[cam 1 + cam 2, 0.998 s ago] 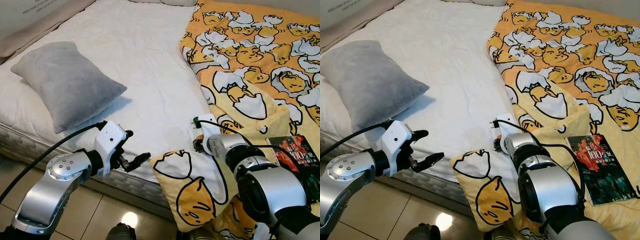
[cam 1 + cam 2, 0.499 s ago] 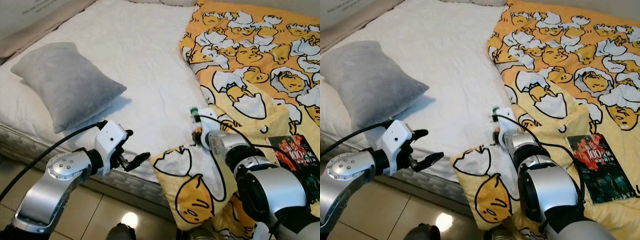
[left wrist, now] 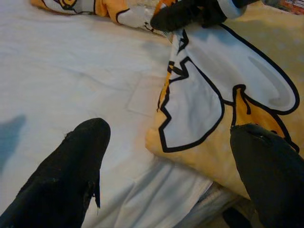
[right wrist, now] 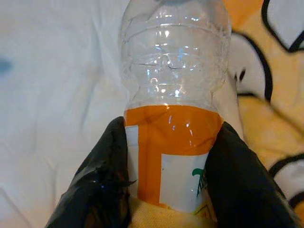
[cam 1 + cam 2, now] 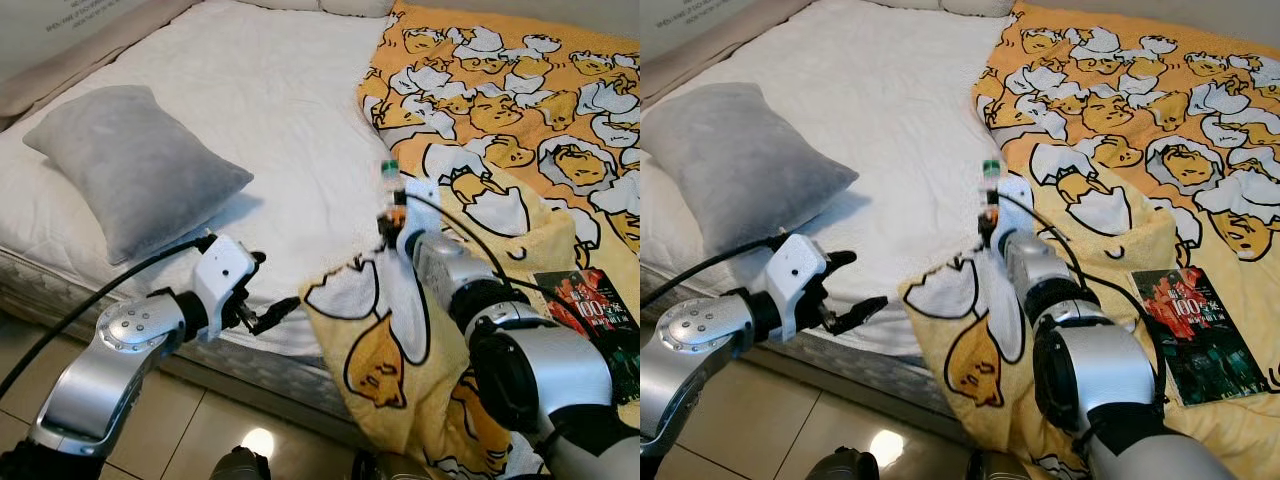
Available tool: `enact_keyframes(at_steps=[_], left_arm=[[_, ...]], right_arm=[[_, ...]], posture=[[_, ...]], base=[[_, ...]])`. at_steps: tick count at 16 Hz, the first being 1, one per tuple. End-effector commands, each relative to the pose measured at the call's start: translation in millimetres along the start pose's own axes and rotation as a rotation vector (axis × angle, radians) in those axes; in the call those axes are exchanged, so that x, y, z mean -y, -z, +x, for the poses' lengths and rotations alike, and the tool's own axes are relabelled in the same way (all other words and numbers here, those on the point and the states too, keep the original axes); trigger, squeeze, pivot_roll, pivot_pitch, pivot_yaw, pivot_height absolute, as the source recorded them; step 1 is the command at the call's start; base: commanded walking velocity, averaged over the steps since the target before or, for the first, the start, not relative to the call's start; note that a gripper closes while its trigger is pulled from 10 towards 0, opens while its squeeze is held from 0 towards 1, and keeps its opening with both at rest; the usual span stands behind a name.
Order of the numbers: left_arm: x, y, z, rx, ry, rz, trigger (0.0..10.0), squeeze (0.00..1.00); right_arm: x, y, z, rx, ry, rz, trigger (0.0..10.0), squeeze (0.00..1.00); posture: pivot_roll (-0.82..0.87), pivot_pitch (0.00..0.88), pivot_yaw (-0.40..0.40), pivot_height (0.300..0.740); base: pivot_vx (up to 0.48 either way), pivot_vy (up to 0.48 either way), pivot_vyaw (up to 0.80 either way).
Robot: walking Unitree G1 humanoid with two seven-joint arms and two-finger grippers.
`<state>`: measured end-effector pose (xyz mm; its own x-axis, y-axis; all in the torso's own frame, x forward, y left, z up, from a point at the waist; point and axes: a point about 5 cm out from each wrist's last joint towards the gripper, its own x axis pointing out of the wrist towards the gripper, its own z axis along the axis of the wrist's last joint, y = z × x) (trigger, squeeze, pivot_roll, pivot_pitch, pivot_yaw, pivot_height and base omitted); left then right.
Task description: Clean up the room
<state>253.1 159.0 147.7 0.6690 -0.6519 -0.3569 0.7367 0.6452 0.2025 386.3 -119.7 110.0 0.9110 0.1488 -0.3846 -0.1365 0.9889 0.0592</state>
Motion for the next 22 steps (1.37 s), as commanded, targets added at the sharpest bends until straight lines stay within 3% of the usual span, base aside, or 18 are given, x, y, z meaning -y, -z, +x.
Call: enact_keyframes(at_steps=[1, 3, 4, 8, 9, 10, 12, 13, 15, 20, 22], left_arm=[[0.7, 3, 0.9, -0.013, -0.001, 0.011, 10.0, 0.00], [1.6, 4, -0.8, -0.019, -0.002, 0.020, 10.0, 0.00], [2.6, 6, -1.7, -0.022, -0.013, 0.022, 10.0, 0.00], [6.9, 13, -0.6, -0.008, -0.080, 0.018, 10.0, 0.00], [7.3, 14, -0.3, -0.003, -0.095, 0.021, 10.0, 0.00], [6.0, 14, 3.0, 0.008, -0.143, 0.032, 10.0, 0.00], [5.7, 16, 6.8, 0.009, -0.171, 0.054, 10.0, 0.00], [6.1, 16, 6.9, 0.008, -0.172, 0.056, 10.0, 0.00], [4.1, 17, 6.6, 0.011, -0.199, 0.059, 10.0, 0.00], [1.1, 20, 4.6, 0.008, -0.225, 0.072, 10.0, 0.00], [1.5, 20, 3.5, 0.008, -0.234, 0.068, 10.0, 0.00]], right_arm=[[-4.4, -26, 0.2, 0.131, -0.020, 0.002, 0.0, 0.00], [-11.7, -28, -1.1, 0.193, -0.087, -0.104, 0.0, 0.00], [-18.1, -21, -2.9, 0.225, -0.151, -0.222, 0.0, 0.00], [-20.4, 5, -11.0, 0.290, -0.248, -0.291, 0.0, 0.00], [-19.6, 9, -12.2, 0.291, -0.253, -0.299, 2.0, 0.00], [-16.7, 24, -12.9, 0.234, -0.234, -0.469, 10.0, 0.00], [-5.3, 39, -12.0, 0.137, -0.150, -0.655, 10.0, 0.00], [-2.7, 38, -11.5, 0.127, -0.125, -0.645, 10.0, 0.00], [6.7, 29, -8.1, 0.098, 0.009, -0.595, 10.0, 0.00], [15.8, 3, -3.8, 0.075, 0.147, -0.502, 10.0, 0.00], [25.8, -8, -3.7, 0.057, 0.220, -0.334, 10.0, 0.00]], posture=[[0.10, 0.054, -0.023, 0.740], [0.11, 0.047, -0.024, 0.740], [0.10, 0.042, -0.025, 0.740], [0.08, 0.009, 0.000, 0.740], [0.07, 0.002, 0.001, 0.740], [0.06, 0.000, 0.007, 0.740], [0.05, 0.004, 0.012, 0.740], [0.06, 0.003, 0.014, 0.740], [0.06, 0.000, 0.015, 0.740], [0.09, 0.000, -0.003, 0.740], [0.09, 0.000, -0.015, 0.740]], base=[[0.000, 0.000, 0.00], [0.000, 0.000, 0.00], [0.000, 0.000, 0.00], [0.000, 0.000, 0.00], [0.000, 0.000, 0.00], [0.000, 0.000, 0.00], [0.000, 0.000, 0.00], [0.000, 0.000, 0.00], [0.000, 0.000, 0.00], [0.000, 0.000, 0.00], [0.000, 0.000, 0.00]])
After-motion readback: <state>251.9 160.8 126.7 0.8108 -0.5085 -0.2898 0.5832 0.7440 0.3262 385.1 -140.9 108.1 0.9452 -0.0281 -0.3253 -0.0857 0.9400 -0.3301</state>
